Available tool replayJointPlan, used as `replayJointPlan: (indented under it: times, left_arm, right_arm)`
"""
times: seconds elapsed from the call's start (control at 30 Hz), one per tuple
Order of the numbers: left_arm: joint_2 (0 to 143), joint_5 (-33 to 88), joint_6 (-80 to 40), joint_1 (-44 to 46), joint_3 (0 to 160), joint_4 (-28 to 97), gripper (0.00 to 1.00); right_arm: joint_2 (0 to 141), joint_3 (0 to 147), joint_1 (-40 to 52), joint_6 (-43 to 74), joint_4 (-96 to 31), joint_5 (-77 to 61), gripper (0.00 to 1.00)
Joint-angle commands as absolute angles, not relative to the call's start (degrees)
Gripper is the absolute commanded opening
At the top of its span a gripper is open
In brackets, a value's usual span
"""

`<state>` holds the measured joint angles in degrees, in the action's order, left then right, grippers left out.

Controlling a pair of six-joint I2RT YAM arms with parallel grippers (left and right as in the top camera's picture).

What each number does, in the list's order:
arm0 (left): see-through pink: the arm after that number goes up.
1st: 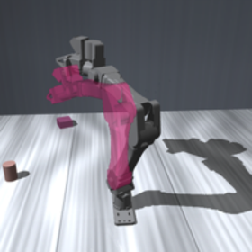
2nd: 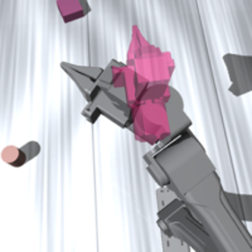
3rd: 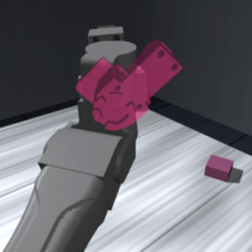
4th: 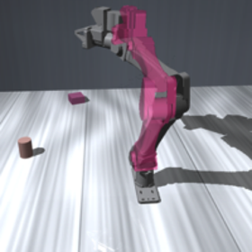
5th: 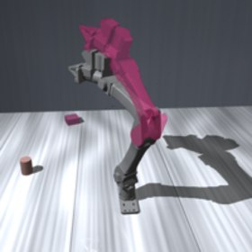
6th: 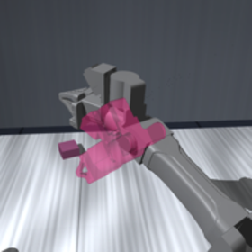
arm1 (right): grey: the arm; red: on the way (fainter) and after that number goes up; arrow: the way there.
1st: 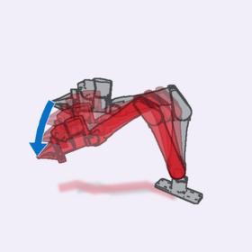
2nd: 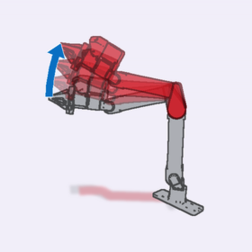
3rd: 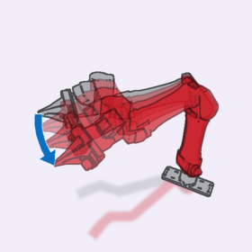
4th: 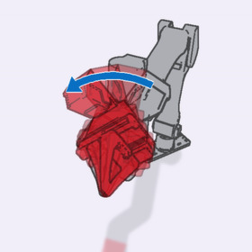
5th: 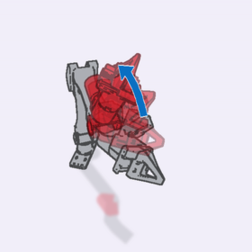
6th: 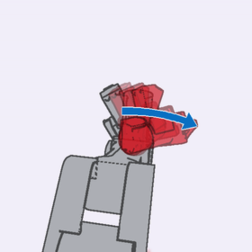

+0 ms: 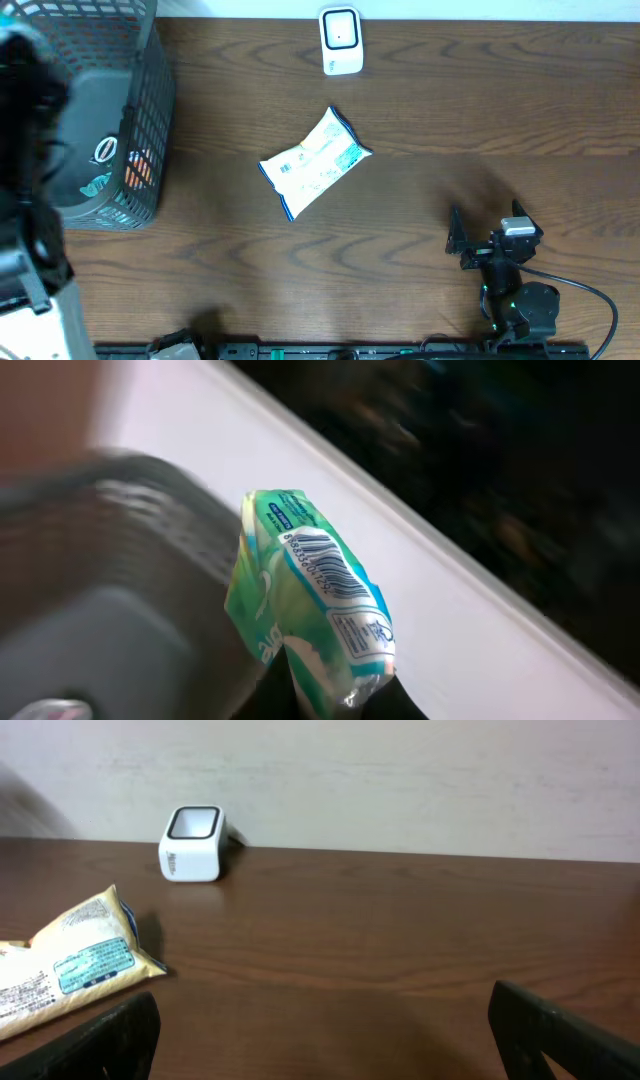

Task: Scan the item barcode

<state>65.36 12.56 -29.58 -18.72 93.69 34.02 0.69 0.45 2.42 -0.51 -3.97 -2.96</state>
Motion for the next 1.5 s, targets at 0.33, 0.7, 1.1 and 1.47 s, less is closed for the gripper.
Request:
replayJointPlan:
  times: [0.33, 0.7, 1.1, 1.47]
  left_arm:
    - [83.4, 17.5, -13.1, 16.4, 93.4, 51.6, 0.07]
    - [101.7, -3.7, -13.1, 20.5, 93.4, 67.8, 0.07]
    - [117.2, -3.6, -18.5, 20.5, 93.2, 71.9, 0.07]
    - [118.7, 20.5, -18.5, 20.6, 93.2, 60.4, 0.07]
  right_arm:
    - [0.4, 0.3, 2.2, -0.9, -4.1, -2.7, 0.99]
    - [0.4, 0.3, 2.2, -0.9, -4.1, -2.7, 0.99]
    - [0.4, 0.3, 2.2, -0.9, -4.1, -2.7, 0.99]
    - [0.4, 0.3, 2.2, -0.9, -4.1, -2.7, 0.99]
